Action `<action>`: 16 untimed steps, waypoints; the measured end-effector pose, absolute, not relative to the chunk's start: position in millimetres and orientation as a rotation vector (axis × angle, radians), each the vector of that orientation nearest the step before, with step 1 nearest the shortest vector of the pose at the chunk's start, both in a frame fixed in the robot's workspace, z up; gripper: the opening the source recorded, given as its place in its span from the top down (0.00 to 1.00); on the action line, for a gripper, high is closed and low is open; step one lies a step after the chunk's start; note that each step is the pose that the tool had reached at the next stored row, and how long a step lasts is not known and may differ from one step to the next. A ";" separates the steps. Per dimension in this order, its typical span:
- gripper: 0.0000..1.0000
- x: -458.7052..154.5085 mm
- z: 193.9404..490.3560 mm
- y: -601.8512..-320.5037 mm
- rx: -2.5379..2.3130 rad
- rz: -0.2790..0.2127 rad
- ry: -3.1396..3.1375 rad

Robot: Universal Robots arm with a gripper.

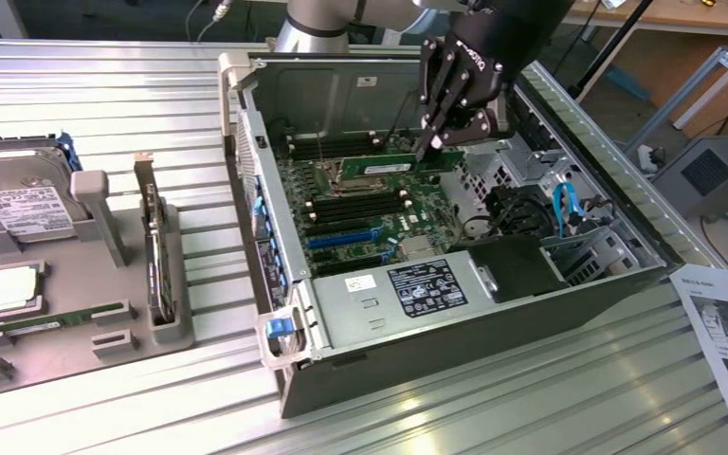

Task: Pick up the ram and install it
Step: 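Pick up the ram and move it above insertion slot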

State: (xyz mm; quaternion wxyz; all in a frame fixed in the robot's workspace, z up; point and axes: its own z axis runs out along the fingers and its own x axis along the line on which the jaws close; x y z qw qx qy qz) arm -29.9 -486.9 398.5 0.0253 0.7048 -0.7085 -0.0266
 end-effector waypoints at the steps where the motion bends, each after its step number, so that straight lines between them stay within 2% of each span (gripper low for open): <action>1: 0.88 -29.9 398.5 -485.7 2.179 -0.082 -2.191; 16: 0.88 -29.8 397.8 -473.5 2.183 -0.083 -2.194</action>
